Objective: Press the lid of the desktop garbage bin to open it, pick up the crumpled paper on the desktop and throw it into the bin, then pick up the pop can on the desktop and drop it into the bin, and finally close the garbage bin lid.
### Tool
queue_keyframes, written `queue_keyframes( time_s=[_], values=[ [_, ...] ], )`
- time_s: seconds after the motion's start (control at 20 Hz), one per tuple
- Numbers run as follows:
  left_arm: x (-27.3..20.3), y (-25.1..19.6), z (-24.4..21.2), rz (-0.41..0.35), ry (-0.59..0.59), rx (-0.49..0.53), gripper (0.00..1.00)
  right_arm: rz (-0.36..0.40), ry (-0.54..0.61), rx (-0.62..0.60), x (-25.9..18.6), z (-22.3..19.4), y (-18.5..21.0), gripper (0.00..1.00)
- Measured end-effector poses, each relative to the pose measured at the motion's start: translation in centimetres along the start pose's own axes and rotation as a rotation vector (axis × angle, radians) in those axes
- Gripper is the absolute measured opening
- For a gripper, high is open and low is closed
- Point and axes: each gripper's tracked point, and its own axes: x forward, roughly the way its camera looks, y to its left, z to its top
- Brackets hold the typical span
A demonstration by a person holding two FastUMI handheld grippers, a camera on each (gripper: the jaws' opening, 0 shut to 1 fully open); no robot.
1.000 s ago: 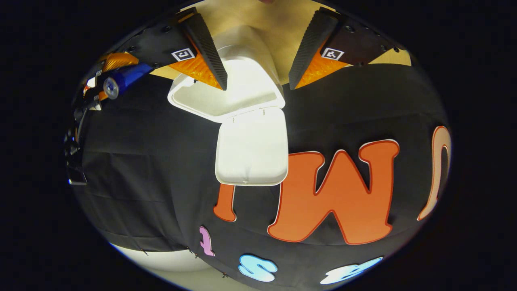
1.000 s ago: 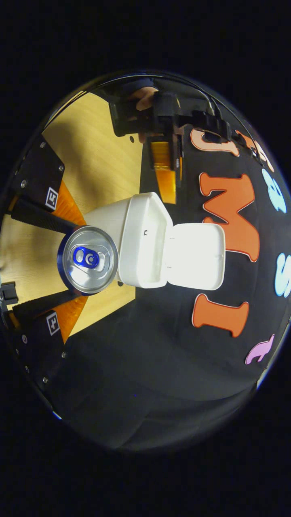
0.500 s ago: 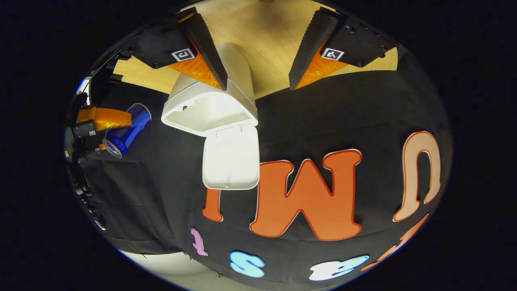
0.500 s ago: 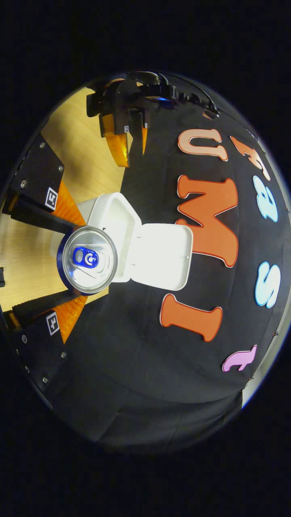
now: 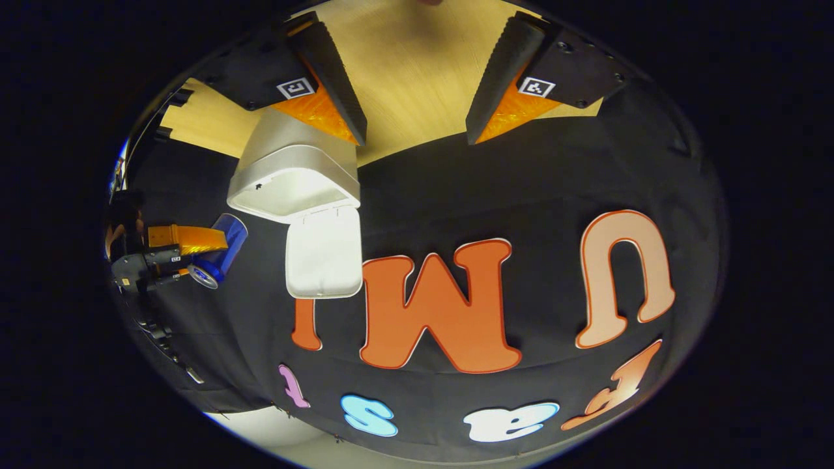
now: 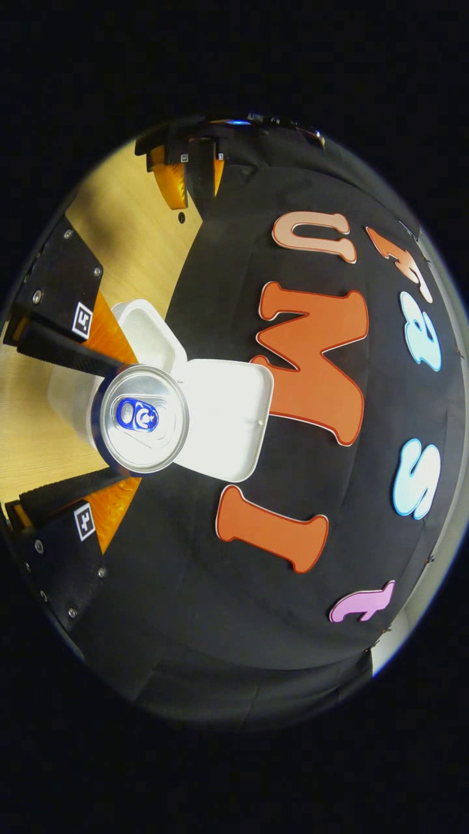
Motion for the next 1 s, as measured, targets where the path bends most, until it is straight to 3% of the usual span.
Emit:
queue_keyframes(
  time_s=[0.75, 1.0],
  values=[
    [-8.2, 5.1, -0.7, 0.233, 0.000, -0.054, 0.97, 0.103, 0.104, 0.024, 7.7, -3.6, 3.7, 0.77],
    [-10.5, 7.0, -1.5, 0.299, 0.003, -0.082, 0.97, 0.097, 0.127, 0.019, 8.9, -4.4, 4.5, 0.76]
  ],
)
